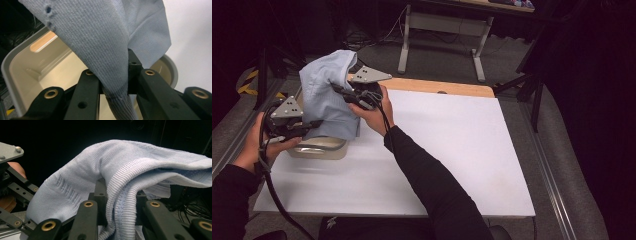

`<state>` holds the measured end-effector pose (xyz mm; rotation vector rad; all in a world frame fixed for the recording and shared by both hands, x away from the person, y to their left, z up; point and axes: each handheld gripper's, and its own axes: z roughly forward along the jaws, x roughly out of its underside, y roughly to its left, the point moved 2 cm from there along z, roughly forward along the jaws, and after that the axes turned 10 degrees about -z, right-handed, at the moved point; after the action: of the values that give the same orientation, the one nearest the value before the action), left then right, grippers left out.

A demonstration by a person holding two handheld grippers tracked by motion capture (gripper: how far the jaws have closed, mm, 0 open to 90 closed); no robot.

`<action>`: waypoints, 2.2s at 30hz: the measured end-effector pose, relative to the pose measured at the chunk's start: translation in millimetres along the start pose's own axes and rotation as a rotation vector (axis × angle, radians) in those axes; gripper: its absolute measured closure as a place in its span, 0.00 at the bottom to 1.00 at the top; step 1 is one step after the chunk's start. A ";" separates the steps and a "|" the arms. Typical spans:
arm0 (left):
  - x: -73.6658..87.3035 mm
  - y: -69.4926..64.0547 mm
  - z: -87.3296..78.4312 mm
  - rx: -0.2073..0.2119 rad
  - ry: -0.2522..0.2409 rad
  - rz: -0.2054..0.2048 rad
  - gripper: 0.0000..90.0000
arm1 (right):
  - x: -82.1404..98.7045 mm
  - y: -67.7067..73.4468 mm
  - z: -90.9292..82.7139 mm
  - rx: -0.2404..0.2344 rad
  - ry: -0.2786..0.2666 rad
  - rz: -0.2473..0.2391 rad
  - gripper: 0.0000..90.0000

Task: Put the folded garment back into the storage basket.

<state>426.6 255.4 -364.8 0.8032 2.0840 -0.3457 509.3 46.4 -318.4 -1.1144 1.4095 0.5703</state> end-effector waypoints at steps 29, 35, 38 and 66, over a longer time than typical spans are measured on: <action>33.6 27.4 -4.7 -0.006 0.081 -0.086 0.86 | 17.9 14.9 49.5 -0.058 0.061 0.084 0.82; 36.8 30.5 4.7 -0.026 0.102 -0.113 0.80 | 30.2 12.9 50.6 -0.046 0.091 0.100 0.82; 39.3 31.8 10.0 -0.033 0.114 -0.119 0.79 | 36.9 11.1 51.5 -0.051 0.107 0.117 0.82; 53.9 30.6 13.1 -0.105 0.094 -0.124 0.48 | 61.5 14.5 56.8 -0.083 0.164 0.134 0.82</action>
<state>431.6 294.5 -414.5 0.6405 2.2260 -0.2676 532.9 83.5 -391.2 -1.1595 1.6243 0.6499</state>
